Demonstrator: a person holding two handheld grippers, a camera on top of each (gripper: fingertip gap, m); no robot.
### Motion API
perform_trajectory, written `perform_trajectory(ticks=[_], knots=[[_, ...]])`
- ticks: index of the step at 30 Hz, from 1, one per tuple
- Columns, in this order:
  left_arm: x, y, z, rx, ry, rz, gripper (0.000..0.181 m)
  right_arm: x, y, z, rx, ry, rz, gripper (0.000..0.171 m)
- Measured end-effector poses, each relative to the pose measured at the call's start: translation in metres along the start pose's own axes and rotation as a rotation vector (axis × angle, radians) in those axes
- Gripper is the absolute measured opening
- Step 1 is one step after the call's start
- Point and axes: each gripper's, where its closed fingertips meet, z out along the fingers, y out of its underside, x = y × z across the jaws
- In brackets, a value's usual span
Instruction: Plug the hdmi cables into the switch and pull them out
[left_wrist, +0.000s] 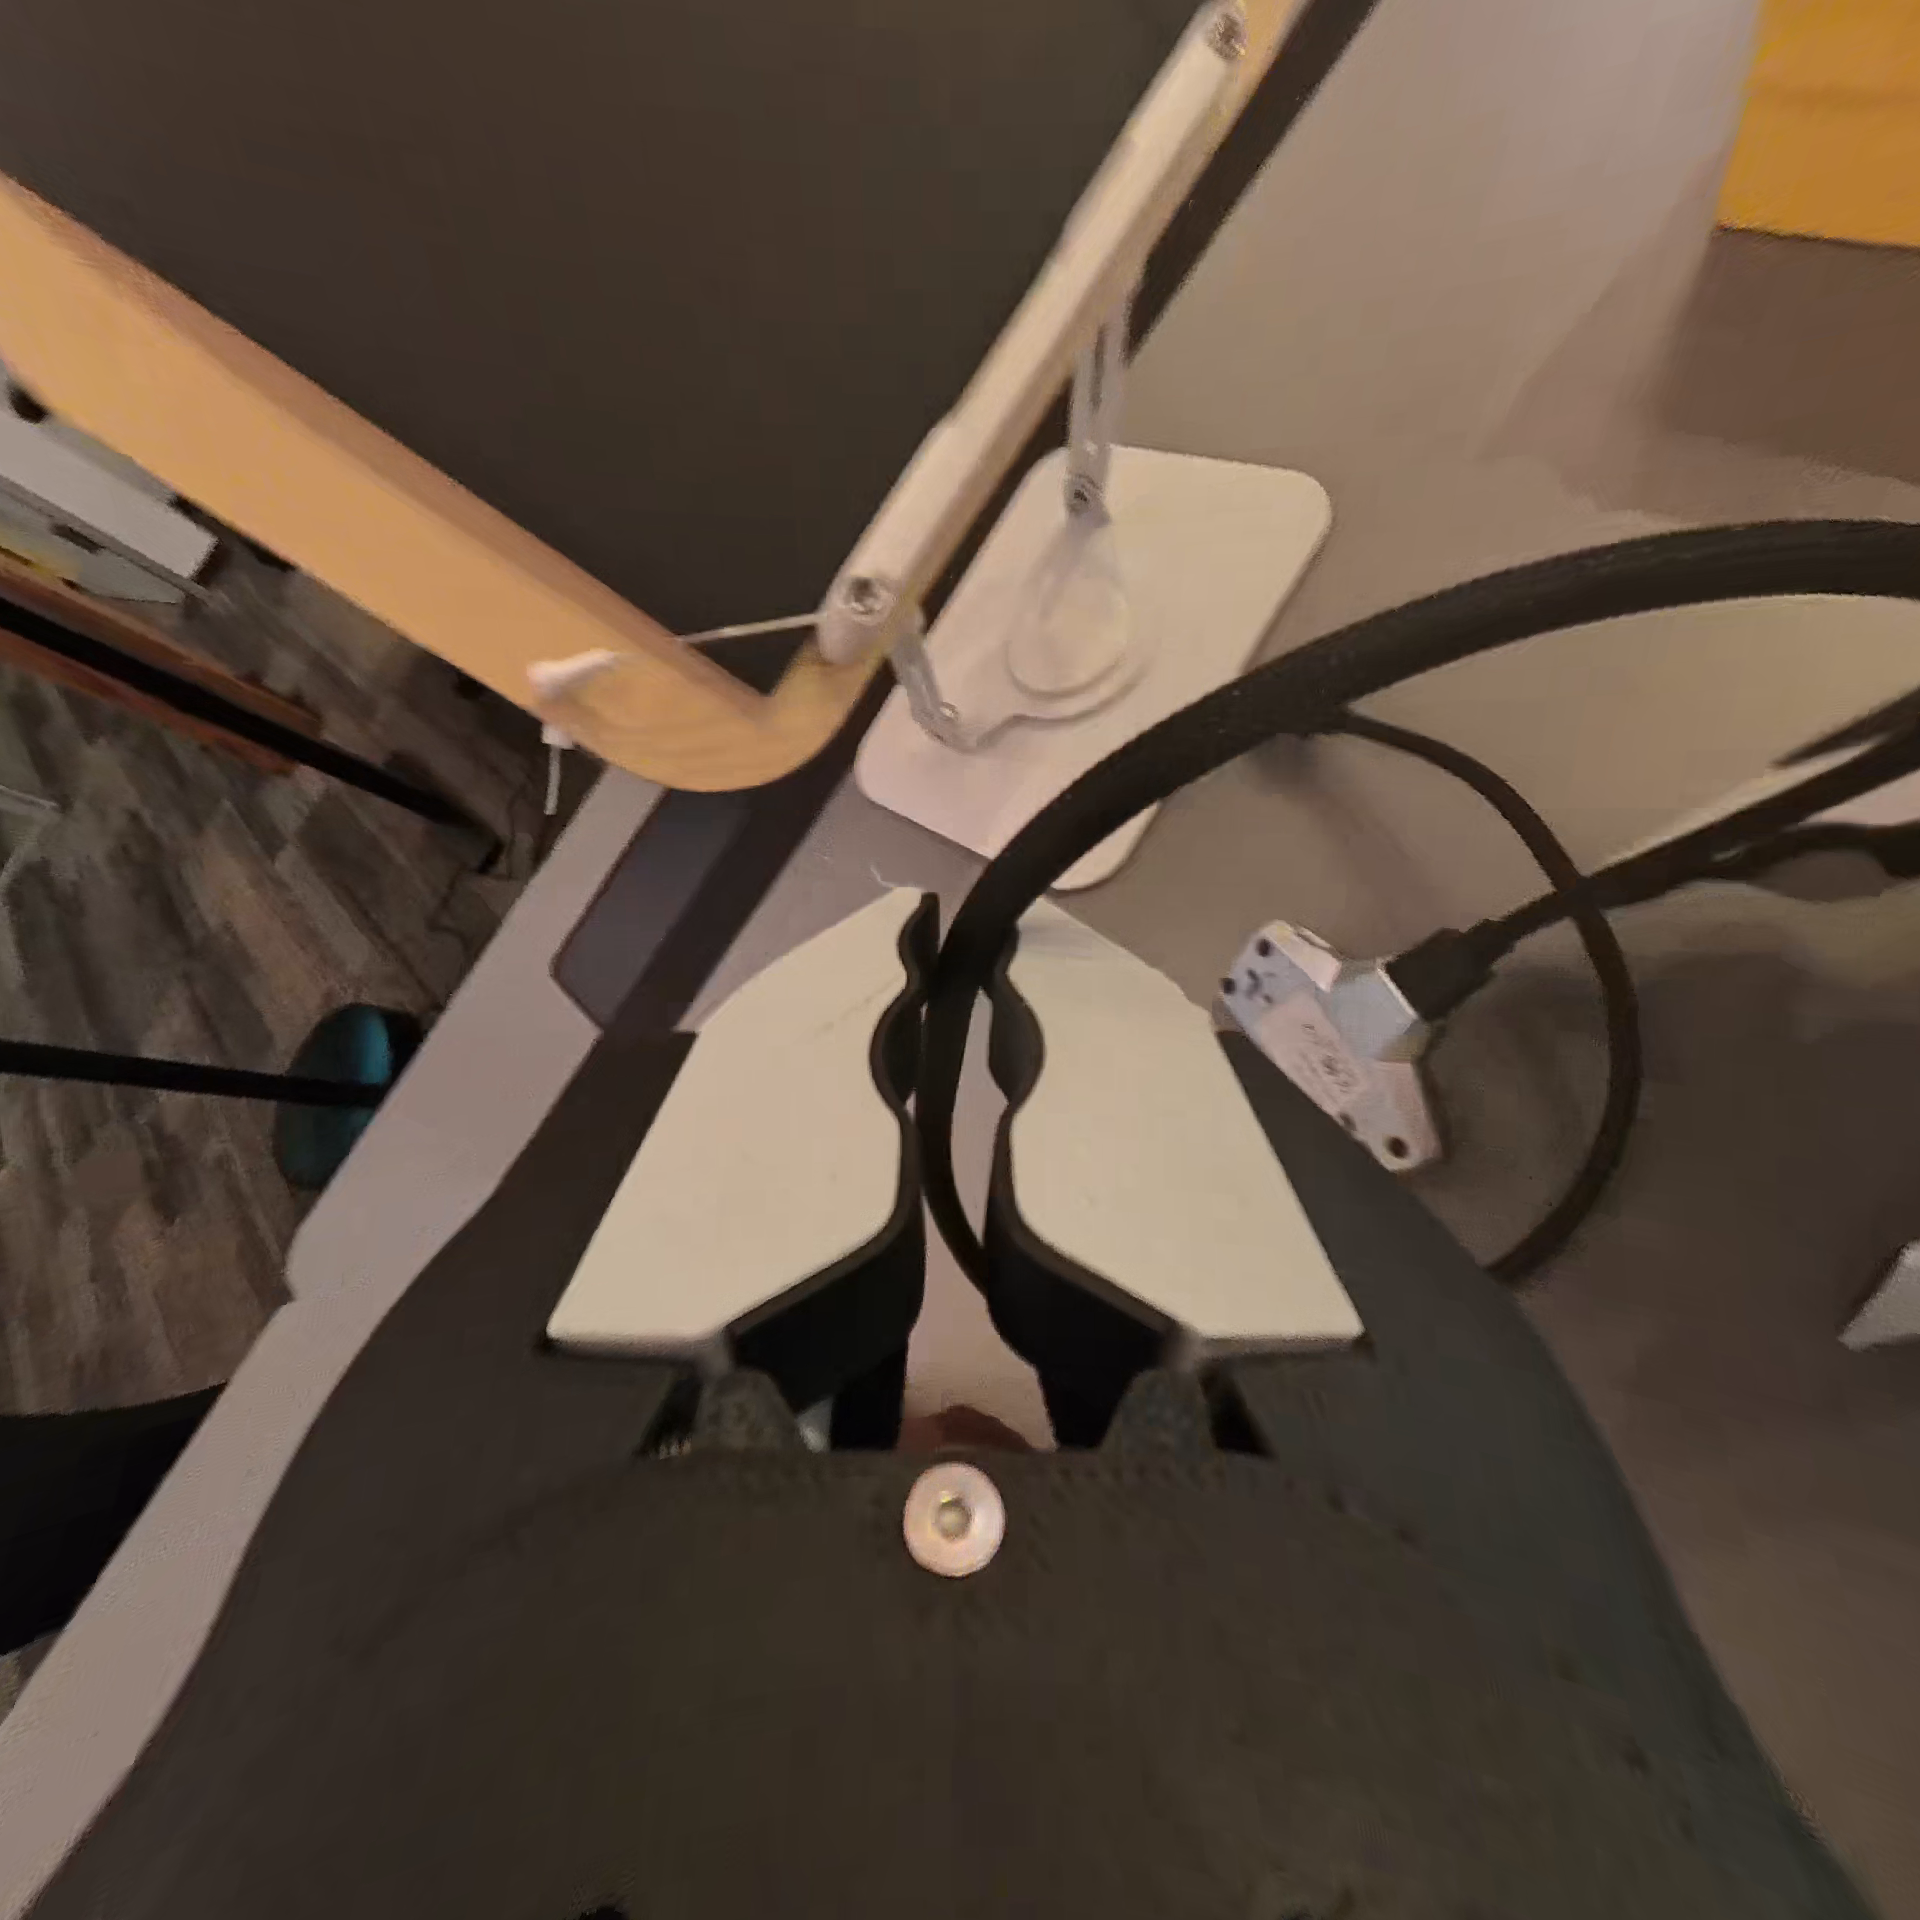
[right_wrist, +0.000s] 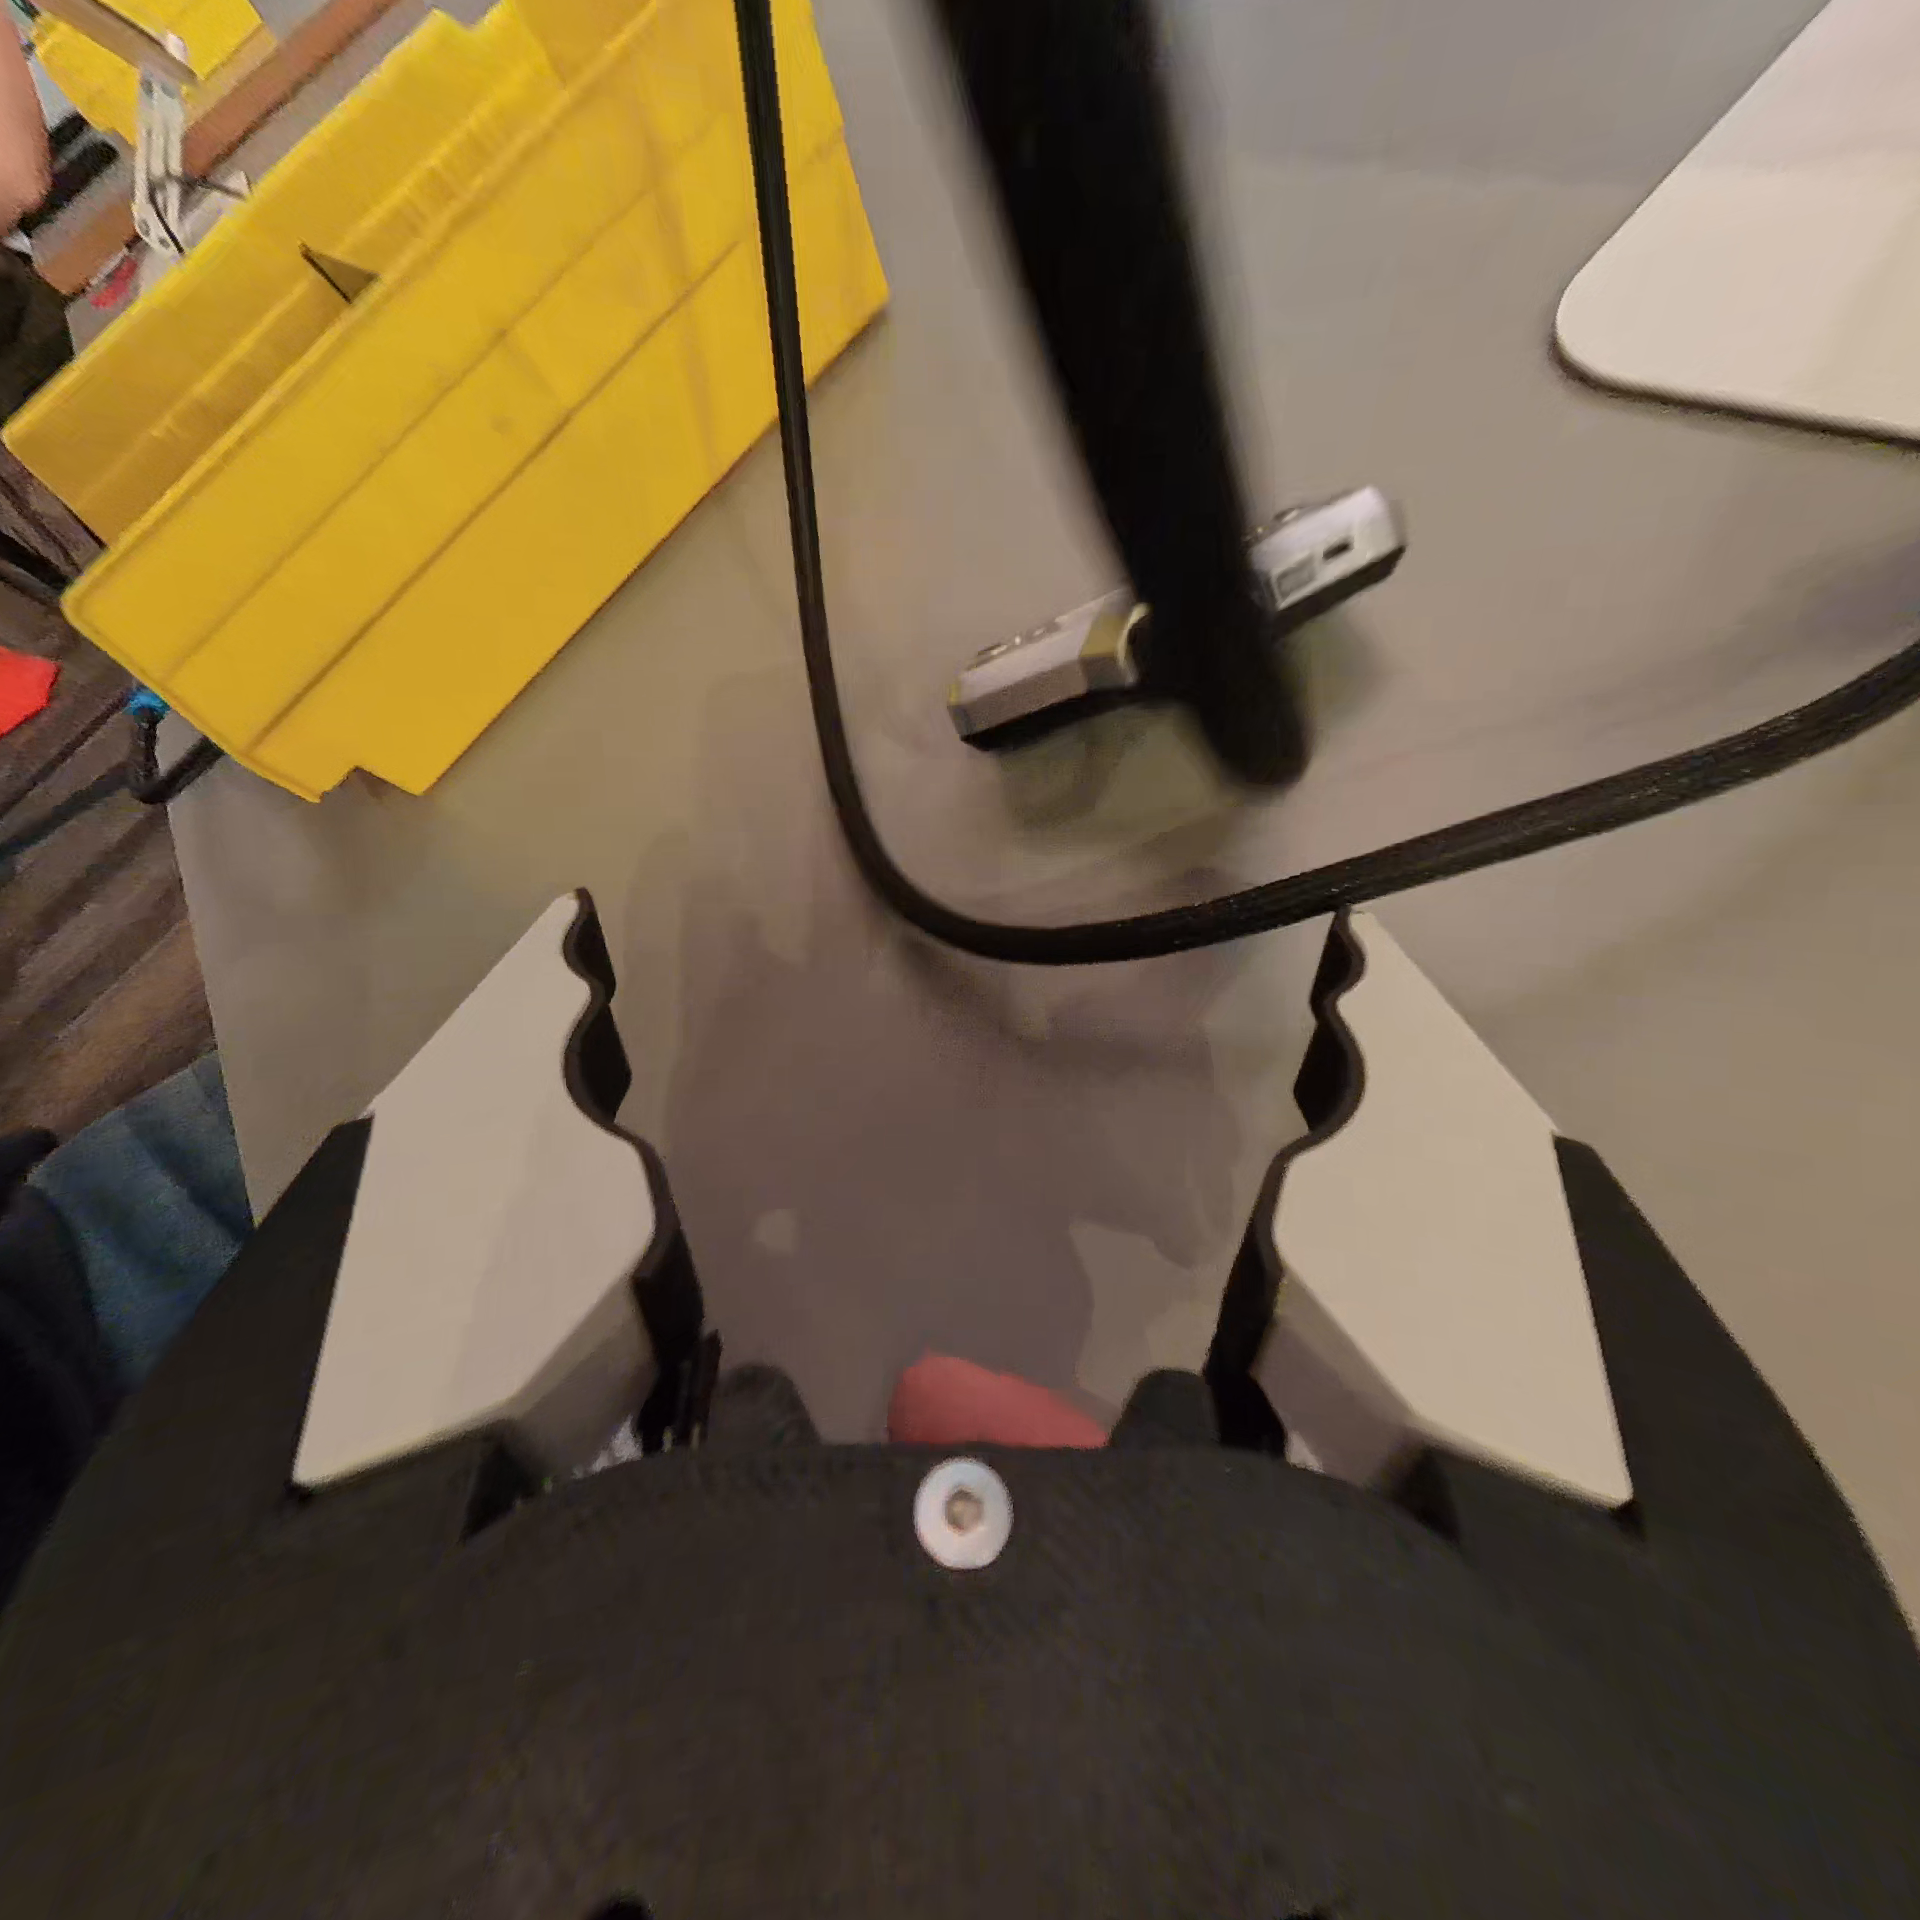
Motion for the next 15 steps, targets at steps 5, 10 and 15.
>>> perform_trajectory(ticks=[5, 10, 15], knots=[[0.051, 0.027, 0.015, -0.086, 0.146, 0.092, 0.01, 0.011, -0.002, -0.003, 0.015, 0.04, -0.007, 0.134], [0.09, 0.063, 0.02, -0.239, 0.286, 0.17, 0.033, 0.019, -0.005, -0.008, 0.031, 0.056, 0.015, 0.134], [0.078, 0.076, -0.013, -0.286, 0.339, 0.159, 0.068, 0.02, -0.005, -0.009, 0.023, 0.067, -0.006, 0.134]])
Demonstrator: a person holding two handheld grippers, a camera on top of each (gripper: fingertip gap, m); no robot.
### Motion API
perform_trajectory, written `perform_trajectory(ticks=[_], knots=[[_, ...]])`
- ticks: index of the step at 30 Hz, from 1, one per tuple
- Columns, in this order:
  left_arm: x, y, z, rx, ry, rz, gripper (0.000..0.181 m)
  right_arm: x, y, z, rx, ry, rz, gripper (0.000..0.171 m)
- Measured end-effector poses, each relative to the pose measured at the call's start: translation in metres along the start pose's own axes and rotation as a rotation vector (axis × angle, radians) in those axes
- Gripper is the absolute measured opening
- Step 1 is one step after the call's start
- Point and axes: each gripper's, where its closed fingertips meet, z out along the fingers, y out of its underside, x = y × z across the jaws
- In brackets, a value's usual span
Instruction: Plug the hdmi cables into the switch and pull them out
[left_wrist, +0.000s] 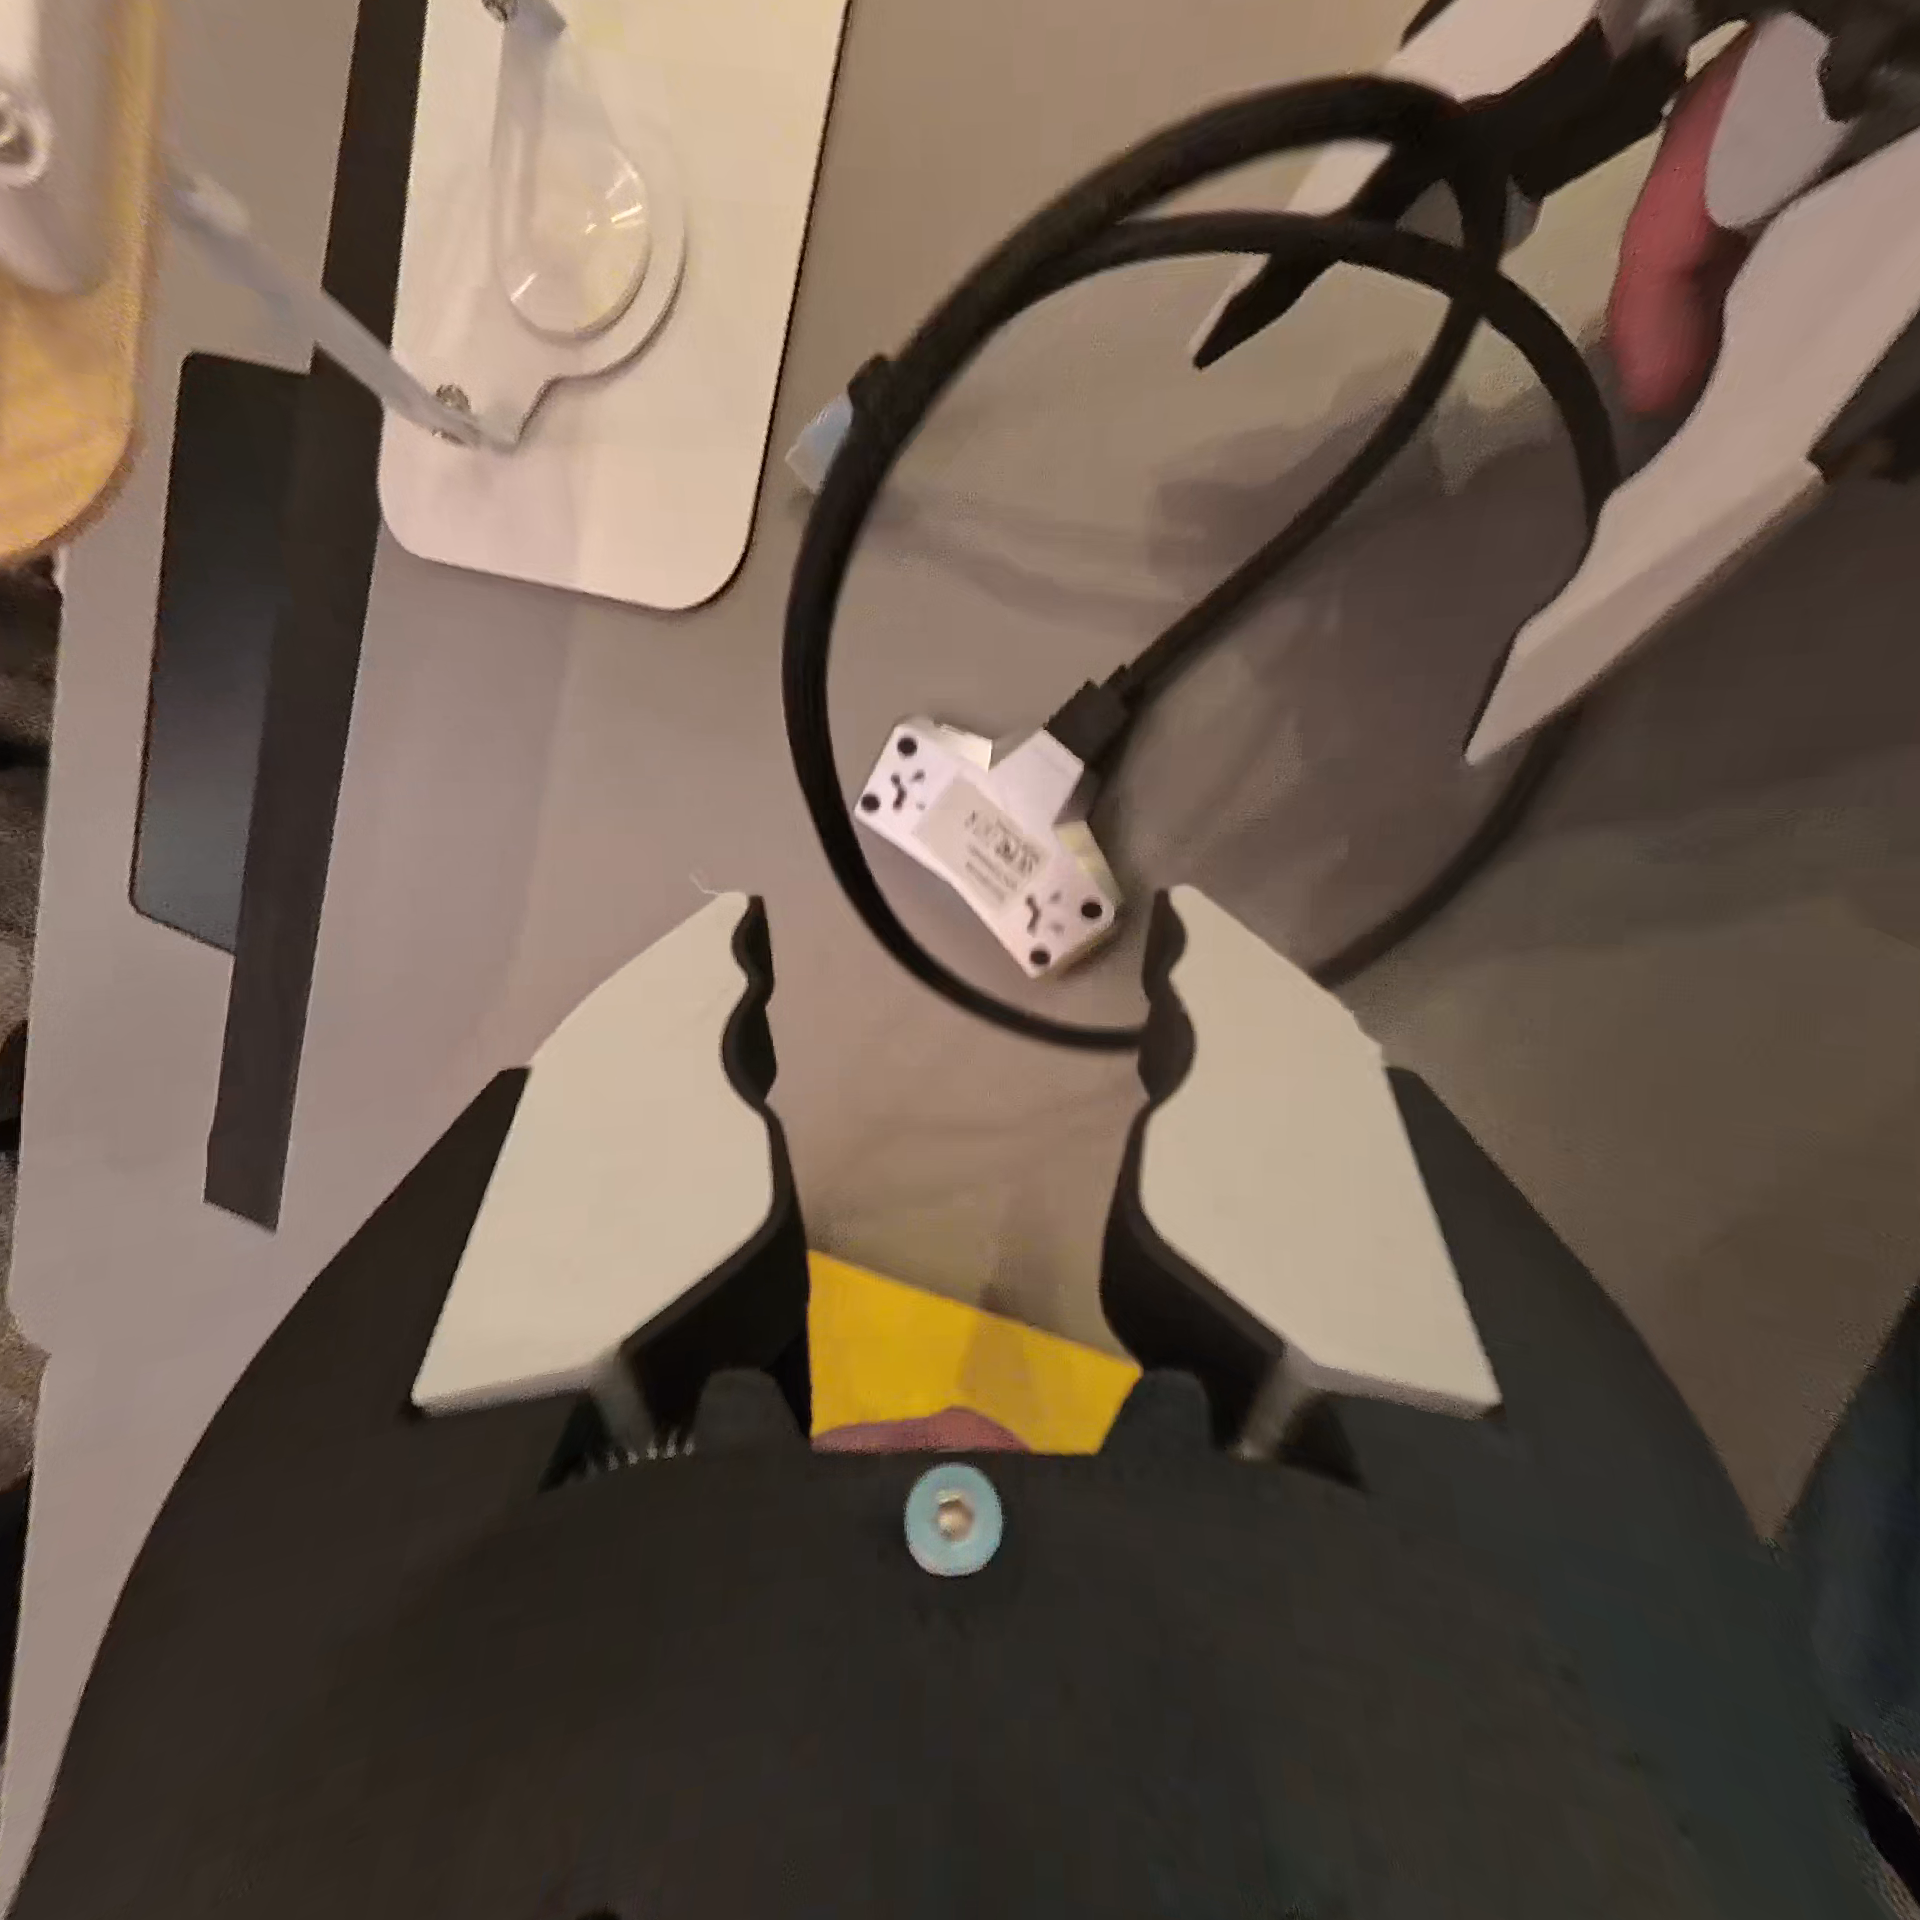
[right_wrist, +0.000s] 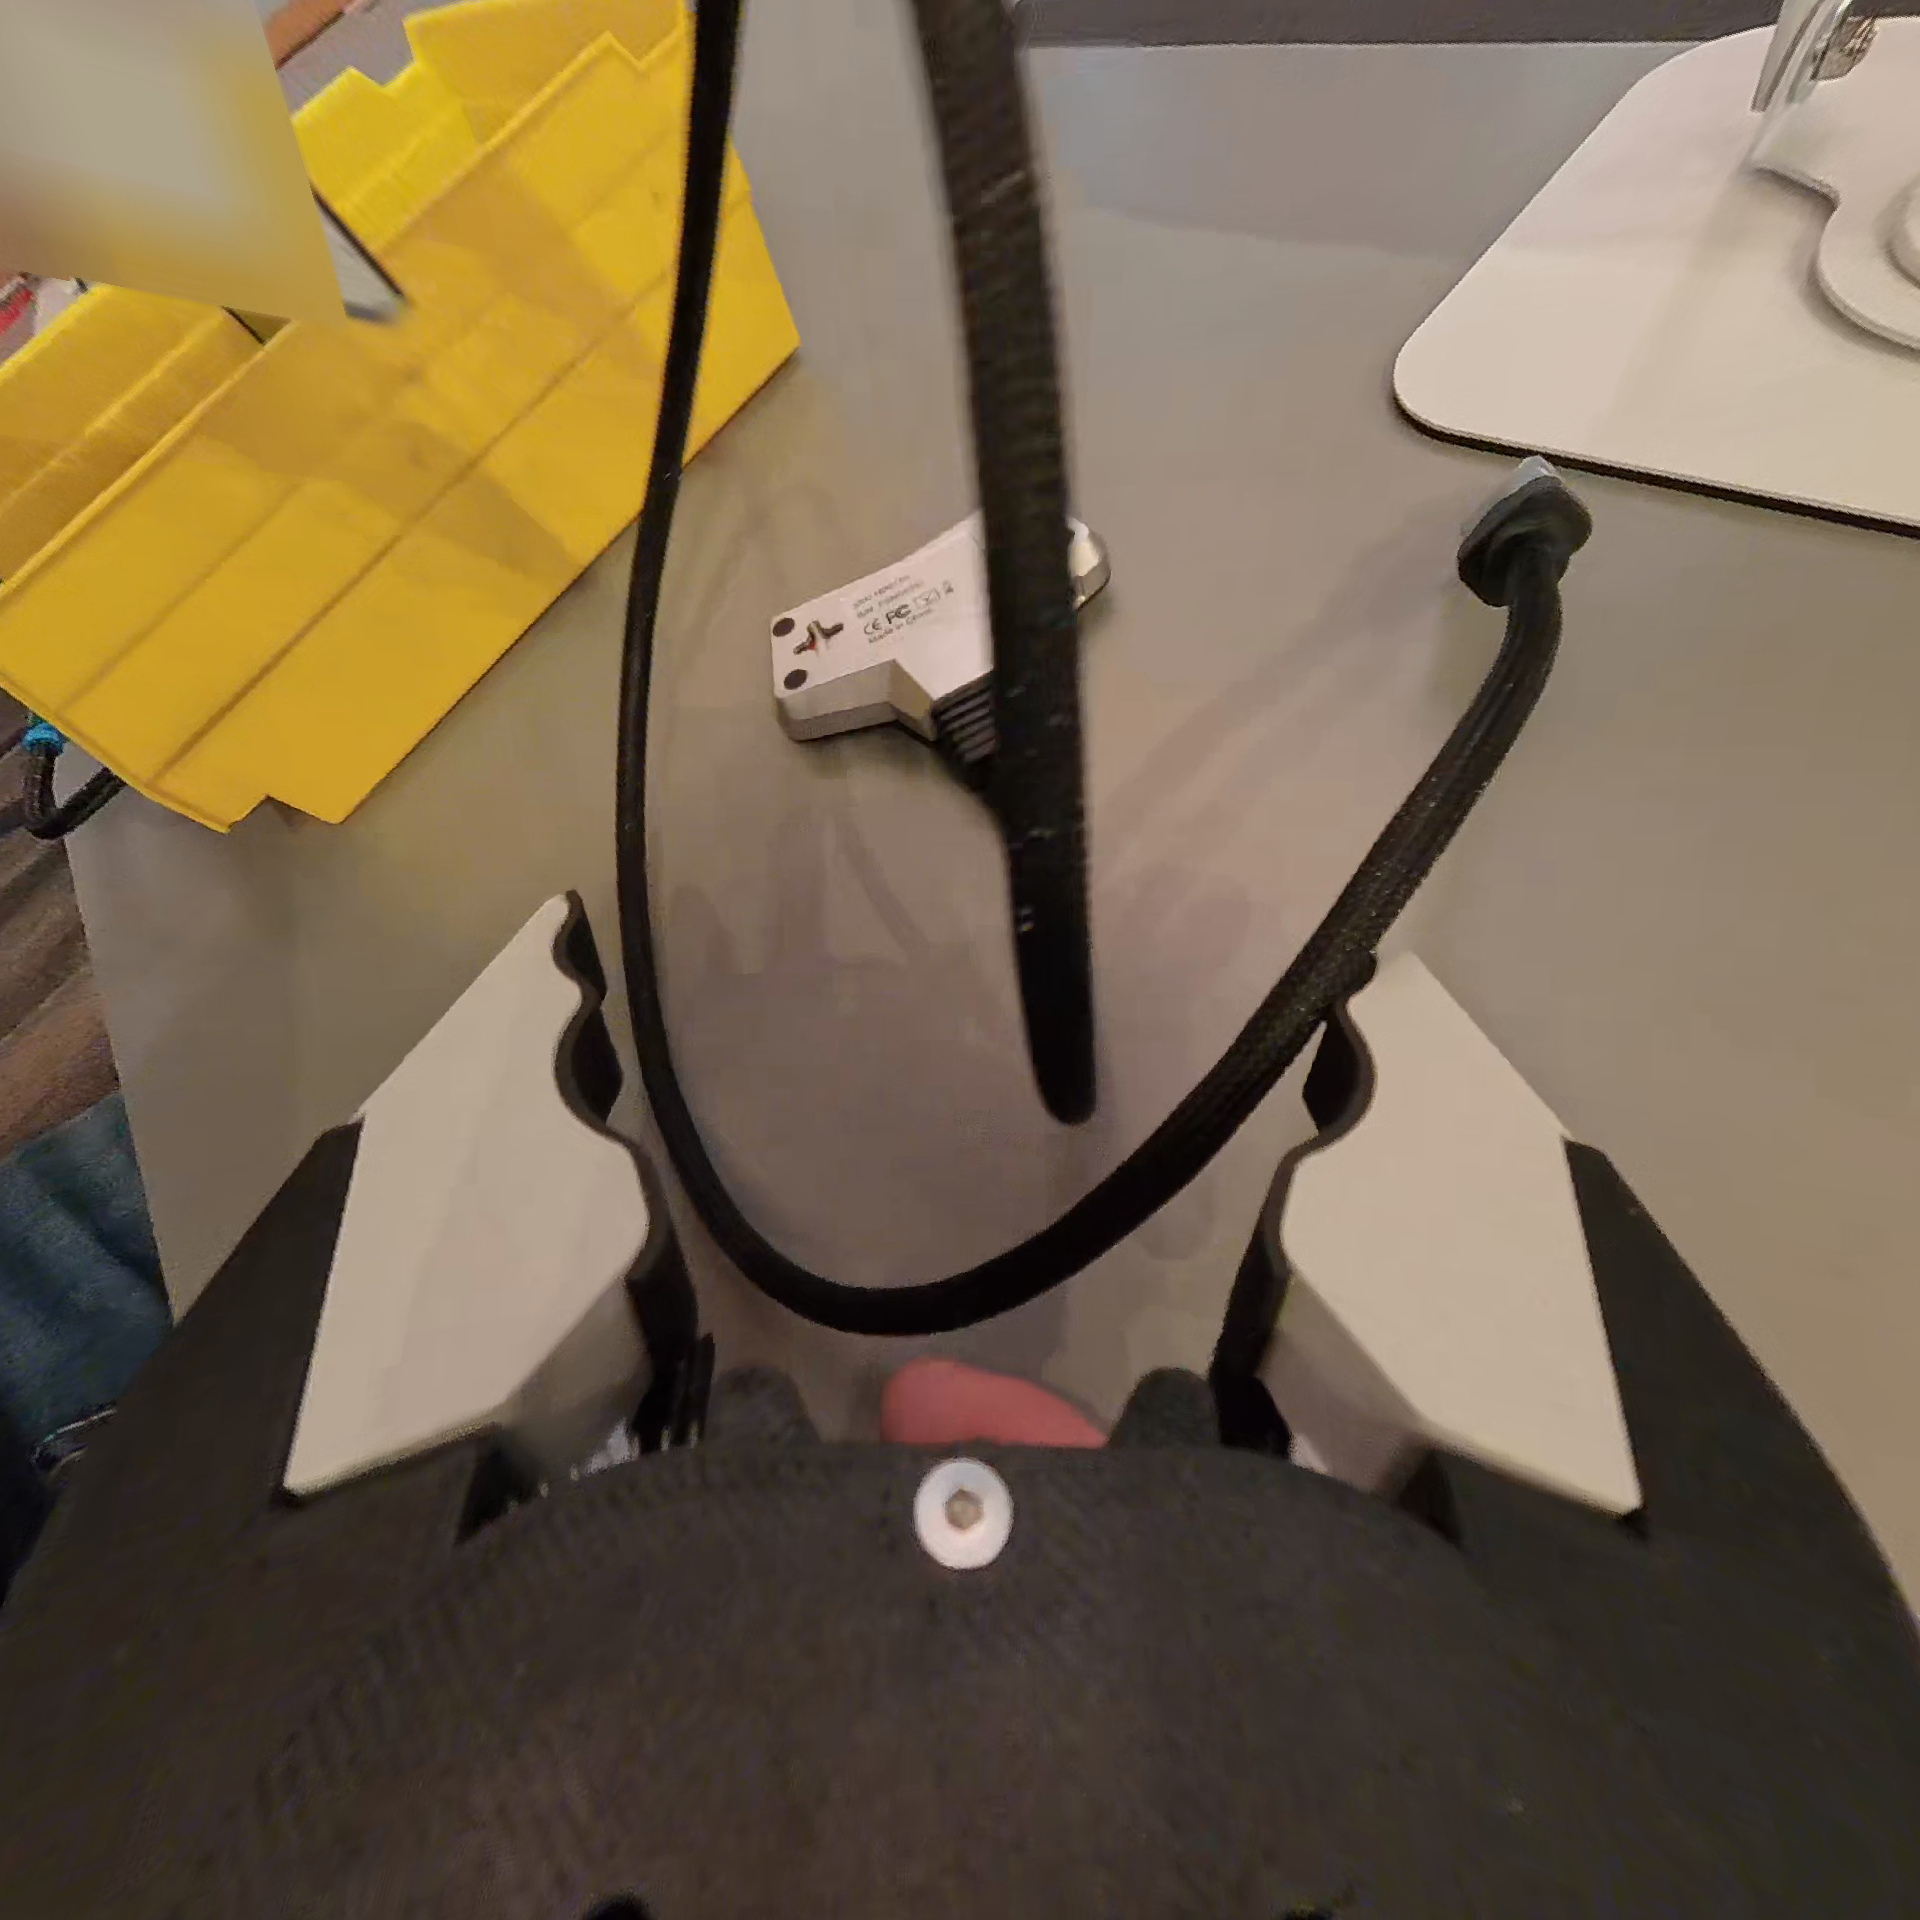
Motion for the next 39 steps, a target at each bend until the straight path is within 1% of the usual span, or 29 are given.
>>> perform_trajectory(ticks=[3, 6, 9, 11, 14, 17, 19, 21, 27, 28, 29, 30, 33, 39], knots=[[-0.002, 0.025, -0.03, -0.032, 0.039, -0.023, 0.072, -0.003, 0.002, 0.001, -0.01, -0.011, 0.0, 0.134], [-0.014, 0.063, -0.057, -0.116, -0.011, -0.054, 0.076, -0.004, 0.0, 0.001, -0.004, -0.018, 0.009, 0.135], [-0.026, 0.103, -0.086, -0.167, -0.105, -0.107, 0.069, -0.004, 0.0, 0.001, -0.003, -0.018, 0.012, 0.135], [-0.025, 0.132, -0.098, -0.2, -0.128, -0.143, 0.064, -0.004, 0.0, 0.001, -0.002, -0.019, 0.018, 0.134], [-0.008, 0.175, -0.098, -0.251, -0.093, -0.181, 0.055, -0.004, 0.001, 0.002, -0.004, -0.02, 0.025, 0.134], [0.009, 0.222, -0.085, -0.381, -0.088, -0.217, 0.056, -0.005, 0.003, 0.003, -0.012, -0.02, 0.028, 0.134], [0.022, 0.242, -0.072, -0.409, -0.06, -0.231, 0.055, -0.006, 0.004, 0.004, -0.018, -0.021, 0.029, 0.134], [0.034, 0.246, -0.057, -0.363, -0.021, -0.228, 0.052, -0.006, 0.005, 0.005, -0.021, -0.021, 0.029, 0.134], [0.036, 0.233, -0.018, -0.238, -0.021, -0.189, 0.035, -0.006, 0.007, 0.007, -0.031, -0.029, 0.046, 0.134], [0.033, 0.235, -0.014, -0.243, -0.044, -0.173, 0.029, -0.006, 0.007, 0.006, -0.03, -0.031, 0.048, 0.134], [0.029, 0.238, -0.01, -0.252, -0.069, -0.168, 0.015, -0.007, 0.007, 0.006, -0.029, -0.033, 0.049, 0.134], [0.029, 0.238, -0.009, -0.25, -0.067, -0.169, 0.014, -0.007, 0.006, 0.006, -0.028, -0.034, 0.049, 0.134], [0.018, 0.237, -0.021, -0.232, -0.132, -0.159, 0.012, -0.007, 0.007, 0.006, -0.031, -0.036, 0.051, 0.134], [0.001, 0.221, -0.071, -0.093, -0.228, -0.196, 0.009, -0.009, 0.006, 0.006, -0.026, -0.048, 0.06, 0.134]])
